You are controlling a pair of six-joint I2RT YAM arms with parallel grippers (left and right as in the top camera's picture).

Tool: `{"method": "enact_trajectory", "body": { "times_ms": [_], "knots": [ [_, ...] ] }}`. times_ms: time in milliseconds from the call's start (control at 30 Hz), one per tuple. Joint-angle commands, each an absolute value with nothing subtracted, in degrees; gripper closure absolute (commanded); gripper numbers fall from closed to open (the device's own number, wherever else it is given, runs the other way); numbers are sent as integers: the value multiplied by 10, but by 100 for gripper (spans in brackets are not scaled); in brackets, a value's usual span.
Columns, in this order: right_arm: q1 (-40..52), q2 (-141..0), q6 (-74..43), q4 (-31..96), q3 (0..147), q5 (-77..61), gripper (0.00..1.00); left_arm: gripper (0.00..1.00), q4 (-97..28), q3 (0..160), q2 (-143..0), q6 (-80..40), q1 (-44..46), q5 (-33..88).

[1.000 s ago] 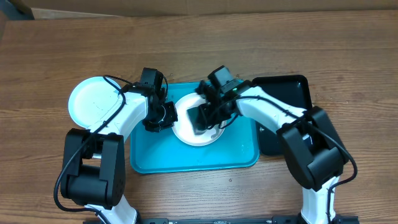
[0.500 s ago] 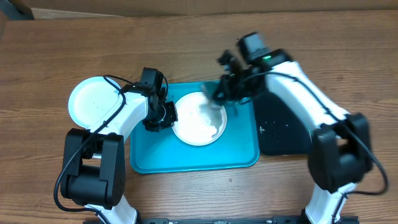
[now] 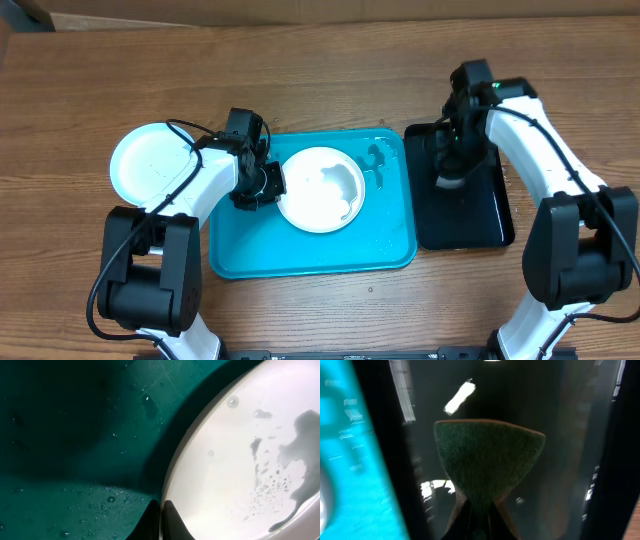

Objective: Clean dirty plates on tray and stack at the side
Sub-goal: 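Return the sponge to the black basin and release it with the right gripper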

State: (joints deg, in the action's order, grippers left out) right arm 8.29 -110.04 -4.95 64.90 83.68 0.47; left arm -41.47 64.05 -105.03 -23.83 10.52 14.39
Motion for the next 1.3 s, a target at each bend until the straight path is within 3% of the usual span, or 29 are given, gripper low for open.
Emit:
{"method": "enact_trajectory", "body": {
  "times_ms": [0,67,100,167,233,333,400,467,533,567,600,633,1267],
  "knots": [
    [86,-1090,-60,620,800,60,96,96,-412,638,-1056,-227,109,143],
    [86,-1093,-60,598,782,60,96,96,-410,638,-1056,-227,109,139],
    [86,-1093,-60,589,775,60,89,96,-409,638,-1056,-227,109,135],
    [86,-1093,-60,580,767,60,59,96,-406,638,-1056,-227,109,134],
    [86,-1094,-60,576,766,60,49,95,-404,638,-1056,-227,109,133],
    [86,-1093,-60,577,776,42,37,95,-402,638,-1056,-227,109,131],
    [86,-1093,-60,590,794,12,35,94,-402,638,-1056,-227,109,129],
    [86,-1093,-60,598,812,-8,36,92,-402,638,-1056,-227,109,129],
    [86,-1093,-60,597,822,-21,43,91,-402,638,-1056,-227,109,129],
    [86,-1093,-60,593,823,-28,58,91,-401,638,-1056,-227,109,129],
    [86,-1093,-60,589,823,-35,81,91,-401,638,-1056,-227,109,129],
    [86,-1093,-60,585,822,-41,96,91,-401,638,-1056,-227,109,129],
    [86,-1095,-62,462,752,-112,96,91,-389,638,-1056,-227,109,129]
  ]
}}
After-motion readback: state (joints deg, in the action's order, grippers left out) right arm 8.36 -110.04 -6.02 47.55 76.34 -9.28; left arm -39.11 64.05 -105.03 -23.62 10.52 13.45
